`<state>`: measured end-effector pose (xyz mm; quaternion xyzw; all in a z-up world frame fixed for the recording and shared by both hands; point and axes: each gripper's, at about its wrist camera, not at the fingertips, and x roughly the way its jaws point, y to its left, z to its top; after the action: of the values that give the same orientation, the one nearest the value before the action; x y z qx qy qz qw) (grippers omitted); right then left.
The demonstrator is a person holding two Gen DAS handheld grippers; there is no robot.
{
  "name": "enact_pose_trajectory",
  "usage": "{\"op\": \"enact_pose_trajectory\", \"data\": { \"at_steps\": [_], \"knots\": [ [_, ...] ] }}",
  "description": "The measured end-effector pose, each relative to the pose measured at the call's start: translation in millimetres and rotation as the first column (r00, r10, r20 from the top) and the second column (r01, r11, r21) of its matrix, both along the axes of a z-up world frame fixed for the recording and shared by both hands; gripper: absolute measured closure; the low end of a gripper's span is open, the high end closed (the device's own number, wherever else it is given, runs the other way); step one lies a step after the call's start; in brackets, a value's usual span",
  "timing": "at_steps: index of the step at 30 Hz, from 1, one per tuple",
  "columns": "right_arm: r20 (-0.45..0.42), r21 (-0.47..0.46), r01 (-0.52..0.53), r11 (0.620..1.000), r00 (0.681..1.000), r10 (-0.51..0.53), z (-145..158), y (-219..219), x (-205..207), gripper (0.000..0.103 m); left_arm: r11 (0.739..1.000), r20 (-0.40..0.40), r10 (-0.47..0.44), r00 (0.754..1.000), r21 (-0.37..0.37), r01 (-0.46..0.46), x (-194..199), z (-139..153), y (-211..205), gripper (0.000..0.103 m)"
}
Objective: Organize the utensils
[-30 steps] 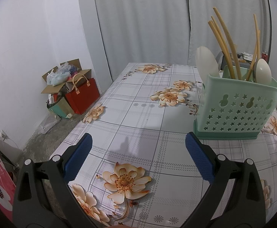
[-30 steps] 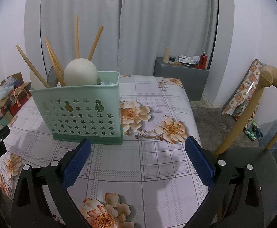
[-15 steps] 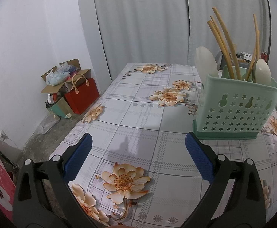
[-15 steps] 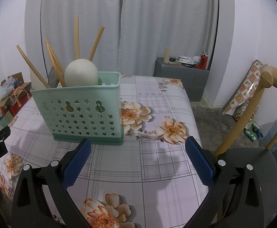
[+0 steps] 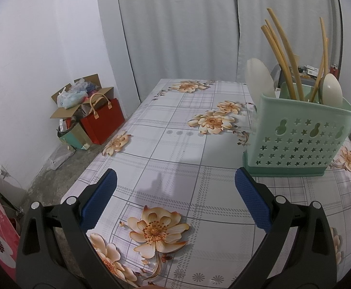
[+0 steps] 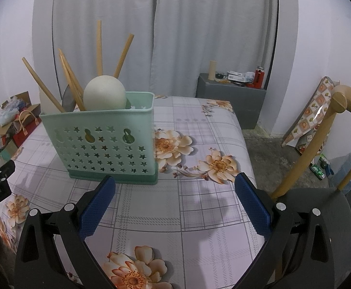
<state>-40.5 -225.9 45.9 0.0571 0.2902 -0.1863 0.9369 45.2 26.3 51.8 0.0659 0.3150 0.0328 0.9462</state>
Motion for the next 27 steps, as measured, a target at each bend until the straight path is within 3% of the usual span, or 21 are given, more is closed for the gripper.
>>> {"op": "enact_pose_trajectory", "data": {
  "at_steps": [27],
  "knots": [
    [0.000,0.004,-0.004,1.000,1.000,0.004,-0.9,2.4,1.7,0.007,1.000,-0.006,-0.002,1.000,-0.002,0.002,-0.6,-3.3,-2.1,0.009]
  ]
}}
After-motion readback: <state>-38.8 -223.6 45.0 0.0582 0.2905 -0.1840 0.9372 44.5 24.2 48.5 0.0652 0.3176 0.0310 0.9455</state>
